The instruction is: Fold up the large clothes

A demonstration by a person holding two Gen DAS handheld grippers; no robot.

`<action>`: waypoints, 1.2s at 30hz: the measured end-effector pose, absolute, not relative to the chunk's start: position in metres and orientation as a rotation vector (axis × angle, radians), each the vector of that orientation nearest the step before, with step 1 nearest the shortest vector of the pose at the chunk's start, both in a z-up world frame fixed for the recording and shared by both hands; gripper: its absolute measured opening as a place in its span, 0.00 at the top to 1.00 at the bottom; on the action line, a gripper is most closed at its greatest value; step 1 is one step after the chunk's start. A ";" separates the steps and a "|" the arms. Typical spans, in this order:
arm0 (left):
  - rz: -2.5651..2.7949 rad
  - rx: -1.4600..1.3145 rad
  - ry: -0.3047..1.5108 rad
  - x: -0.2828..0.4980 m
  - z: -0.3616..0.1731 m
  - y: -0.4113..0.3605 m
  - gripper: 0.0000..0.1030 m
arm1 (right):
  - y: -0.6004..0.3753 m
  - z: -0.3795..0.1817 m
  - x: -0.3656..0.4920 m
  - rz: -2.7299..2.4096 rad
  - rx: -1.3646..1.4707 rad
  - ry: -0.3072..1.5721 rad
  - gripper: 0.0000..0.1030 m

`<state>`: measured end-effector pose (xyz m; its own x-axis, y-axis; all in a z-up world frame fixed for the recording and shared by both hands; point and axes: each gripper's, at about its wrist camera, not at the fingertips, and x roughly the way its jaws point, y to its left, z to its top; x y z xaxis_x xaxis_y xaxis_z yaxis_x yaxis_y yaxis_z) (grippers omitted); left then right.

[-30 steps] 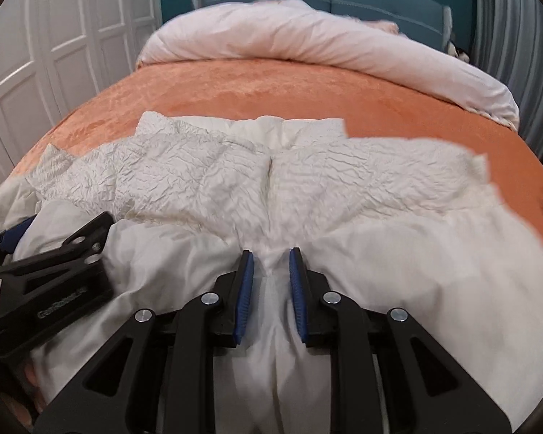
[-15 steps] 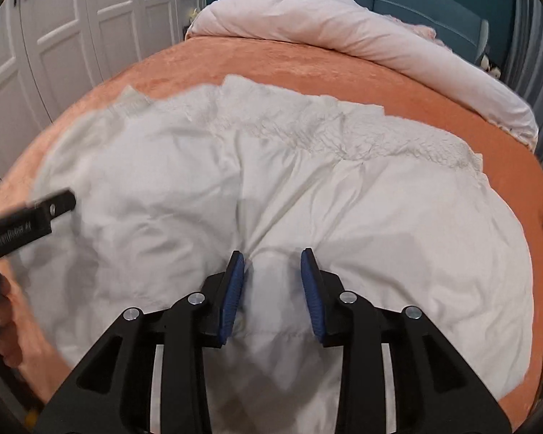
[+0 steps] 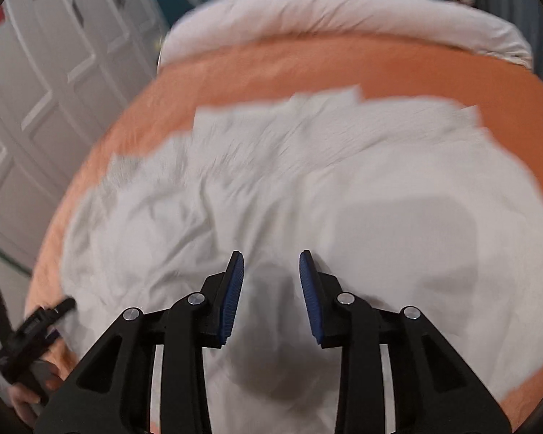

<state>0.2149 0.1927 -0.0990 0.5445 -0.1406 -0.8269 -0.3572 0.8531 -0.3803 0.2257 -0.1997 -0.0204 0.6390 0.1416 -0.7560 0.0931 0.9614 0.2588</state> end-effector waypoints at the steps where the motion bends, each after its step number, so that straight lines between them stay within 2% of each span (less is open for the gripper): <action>1: 0.125 -0.575 0.988 0.211 -0.098 0.196 0.07 | -0.214 -0.013 0.214 -0.010 0.285 0.839 0.54; 3: 0.100 -0.589 0.995 0.206 -0.099 0.197 0.07 | -0.257 -0.002 0.180 -0.124 0.293 0.769 0.39; 4: 0.091 -0.592 0.997 0.204 -0.100 0.196 0.07 | -0.278 -0.003 0.167 -0.172 0.305 0.765 0.37; 7: 0.103 -0.560 0.994 0.204 -0.101 0.188 0.06 | -0.347 -0.028 0.131 -0.340 0.382 0.850 0.37; 11: 0.152 -0.549 0.985 0.209 -0.103 0.183 0.06 | -0.398 -0.065 0.096 -0.380 0.622 0.904 0.36; 13: 0.139 -0.575 0.992 0.211 -0.101 0.182 0.11 | -0.403 -0.083 0.099 -0.347 0.734 0.928 0.38; 14: 0.101 -0.601 1.001 0.212 -0.100 0.180 0.29 | -0.401 -0.092 0.103 -0.319 0.788 0.932 0.43; 15: 0.070 -0.617 1.012 0.212 -0.099 0.179 0.47 | -0.396 -0.093 0.104 -0.310 0.807 0.933 0.55; 16: 0.046 -0.624 1.021 0.213 -0.096 0.178 0.59 | -0.393 -0.092 0.105 -0.320 0.805 0.931 0.72; 17: 0.024 -0.624 1.015 0.211 -0.091 0.178 0.84 | -0.390 -0.088 0.107 -0.312 0.797 0.923 0.80; 18: -0.002 -0.622 1.006 0.208 -0.084 0.178 0.94 | -0.385 -0.077 0.107 -0.311 0.769 0.908 0.88; 19: -0.015 -0.618 0.996 0.205 -0.076 0.178 0.96 | -0.381 -0.064 0.105 -0.300 0.743 0.888 0.92; 24: -0.102 -0.521 0.963 0.160 -0.030 0.183 0.99 | -0.367 -0.019 0.050 -0.237 0.614 0.859 0.93; 28: -0.112 -0.486 1.059 0.092 -0.038 0.193 0.99 | -0.367 -0.041 -0.012 -0.267 0.604 0.972 0.92; 29: -0.100 -0.477 1.075 0.080 -0.043 0.194 0.99 | -0.368 -0.050 -0.019 -0.274 0.604 1.006 0.91; 31: -0.065 -0.417 1.101 0.057 -0.054 0.192 0.99 | -0.362 -0.068 -0.034 -0.300 0.547 1.079 0.78; 33: -0.041 -0.399 1.108 0.048 -0.059 0.189 0.98 | -0.359 -0.058 -0.040 -0.367 0.496 1.055 0.71; 36: -0.038 -0.446 1.067 0.050 -0.050 0.191 0.96 | -0.357 -0.017 -0.037 -0.472 0.436 0.924 0.71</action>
<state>0.0504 0.1905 -0.0496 0.4905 -0.2430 -0.8369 -0.1825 0.9104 -0.3713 -0.0369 -0.3567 -0.0166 0.5163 -0.1976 -0.8333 0.5594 0.8146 0.1534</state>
